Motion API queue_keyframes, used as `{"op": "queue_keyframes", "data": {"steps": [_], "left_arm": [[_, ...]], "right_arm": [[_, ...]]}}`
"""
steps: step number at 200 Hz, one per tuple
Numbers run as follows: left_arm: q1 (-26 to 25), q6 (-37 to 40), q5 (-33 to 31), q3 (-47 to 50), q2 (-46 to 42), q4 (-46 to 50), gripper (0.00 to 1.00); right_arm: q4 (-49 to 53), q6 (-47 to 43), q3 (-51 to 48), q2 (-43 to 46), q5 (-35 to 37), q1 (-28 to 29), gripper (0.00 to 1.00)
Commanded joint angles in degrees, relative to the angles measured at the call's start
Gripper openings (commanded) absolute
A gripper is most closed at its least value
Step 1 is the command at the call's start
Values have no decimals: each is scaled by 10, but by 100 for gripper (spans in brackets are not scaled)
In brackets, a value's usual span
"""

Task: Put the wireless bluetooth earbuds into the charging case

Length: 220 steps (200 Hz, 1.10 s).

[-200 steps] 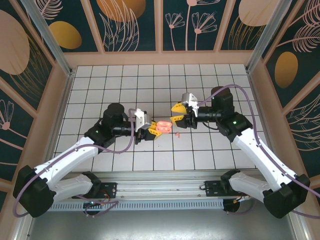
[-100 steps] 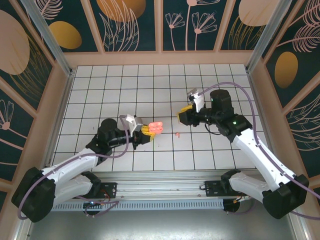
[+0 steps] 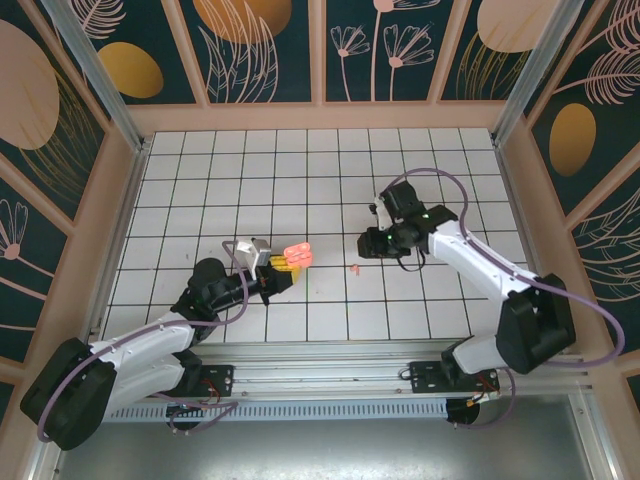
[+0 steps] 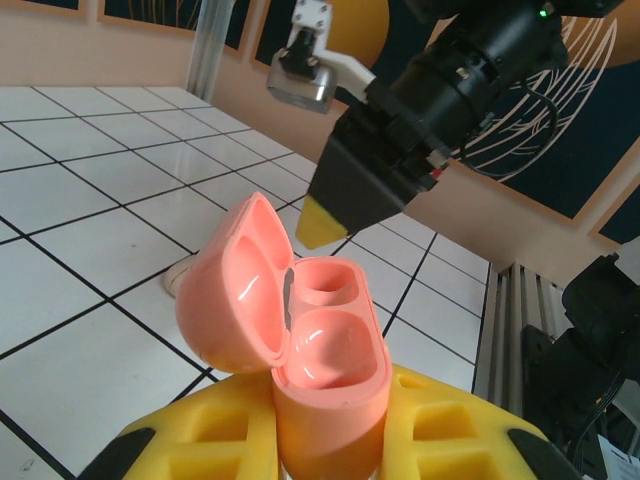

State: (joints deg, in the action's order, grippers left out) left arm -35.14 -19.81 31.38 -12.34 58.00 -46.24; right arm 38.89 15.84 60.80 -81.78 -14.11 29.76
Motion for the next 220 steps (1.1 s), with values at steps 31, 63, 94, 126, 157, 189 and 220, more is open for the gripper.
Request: {"op": "queue_keyframes", "data": {"steps": [31, 63, 94, 126, 157, 189, 220], "left_arm": [[3, 7, 9, -33, 1, 2, 19], [3, 2, 10, -38, 8, 4, 18], [3, 2, 8, -46, 9, 8, 18], [3, 2, 8, -46, 5, 17, 18], [3, 6, 6, -47, -2, 29, 18], [4, 7, 3, -47, -4, 37, 18], [4, 6, 4, -48, -3, 38, 18]], "right_arm": [[87, -15, 79, -105, 94, 39, 45], [87, -28, 100, -151, 103, 51, 46], [84, -44, 113, -194, 116, 67, 46], [77, -56, 122, -227, 121, 79, 46], [68, -63, 129, -250, 115, 82, 45], [62, -70, 133, -268, 114, 84, 44], [56, -76, 138, -282, 110, 84, 42]]}}
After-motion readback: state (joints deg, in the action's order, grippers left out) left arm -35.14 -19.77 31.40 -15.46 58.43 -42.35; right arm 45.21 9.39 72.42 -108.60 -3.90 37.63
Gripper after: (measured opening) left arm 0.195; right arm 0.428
